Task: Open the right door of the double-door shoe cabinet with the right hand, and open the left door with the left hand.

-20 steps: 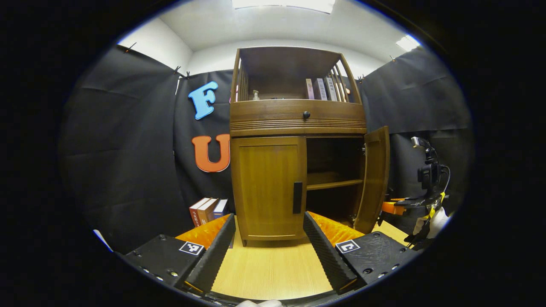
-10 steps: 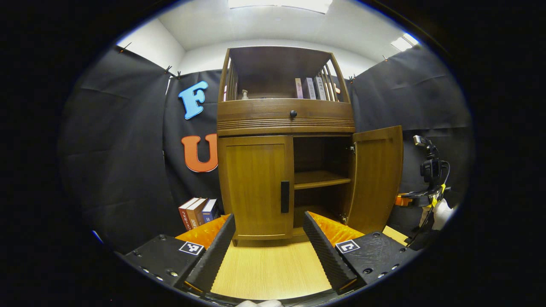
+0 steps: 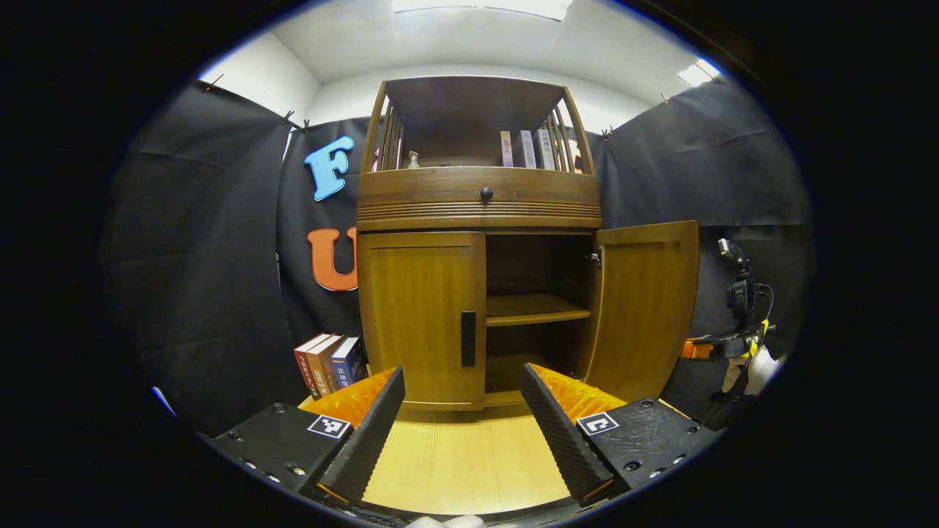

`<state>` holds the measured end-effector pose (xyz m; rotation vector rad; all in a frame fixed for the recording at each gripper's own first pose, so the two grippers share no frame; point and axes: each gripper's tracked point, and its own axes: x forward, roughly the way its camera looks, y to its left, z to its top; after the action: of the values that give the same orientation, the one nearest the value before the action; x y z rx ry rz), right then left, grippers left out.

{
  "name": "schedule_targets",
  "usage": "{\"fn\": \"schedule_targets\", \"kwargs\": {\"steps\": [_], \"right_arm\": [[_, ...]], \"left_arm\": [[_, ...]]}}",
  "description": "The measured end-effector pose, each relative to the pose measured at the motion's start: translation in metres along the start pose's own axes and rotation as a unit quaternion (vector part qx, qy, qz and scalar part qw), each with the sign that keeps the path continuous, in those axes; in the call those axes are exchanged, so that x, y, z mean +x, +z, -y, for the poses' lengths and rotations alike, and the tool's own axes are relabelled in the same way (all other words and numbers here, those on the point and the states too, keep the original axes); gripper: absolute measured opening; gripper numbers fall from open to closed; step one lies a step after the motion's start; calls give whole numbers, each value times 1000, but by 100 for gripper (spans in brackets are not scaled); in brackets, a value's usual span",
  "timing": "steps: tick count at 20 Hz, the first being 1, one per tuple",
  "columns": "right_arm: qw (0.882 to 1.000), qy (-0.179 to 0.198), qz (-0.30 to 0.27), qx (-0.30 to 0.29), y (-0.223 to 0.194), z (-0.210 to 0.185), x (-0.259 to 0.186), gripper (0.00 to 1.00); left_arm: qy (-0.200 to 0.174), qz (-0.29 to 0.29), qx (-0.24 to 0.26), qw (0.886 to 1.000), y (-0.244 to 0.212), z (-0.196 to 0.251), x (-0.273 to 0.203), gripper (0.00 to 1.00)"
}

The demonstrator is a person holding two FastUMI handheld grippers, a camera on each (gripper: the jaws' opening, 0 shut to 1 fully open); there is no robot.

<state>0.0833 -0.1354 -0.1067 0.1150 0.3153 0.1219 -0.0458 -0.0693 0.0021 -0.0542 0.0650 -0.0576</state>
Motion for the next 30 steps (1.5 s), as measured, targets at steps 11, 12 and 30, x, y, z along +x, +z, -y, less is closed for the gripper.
{"fn": "schedule_targets", "kwargs": {"steps": [11,12,30], "right_arm": [[996,81,-17,-40,5,14,6,4],[995,83,-17,-44,4,15,6,4],[996,-44,65,-51,56,40,-66,89]], "left_arm": [[89,-8,-14,996,3,72,-16,96],[96,-9,-14,995,2,74,-18,96],[46,-12,-3,999,6,18,34,96]]}}
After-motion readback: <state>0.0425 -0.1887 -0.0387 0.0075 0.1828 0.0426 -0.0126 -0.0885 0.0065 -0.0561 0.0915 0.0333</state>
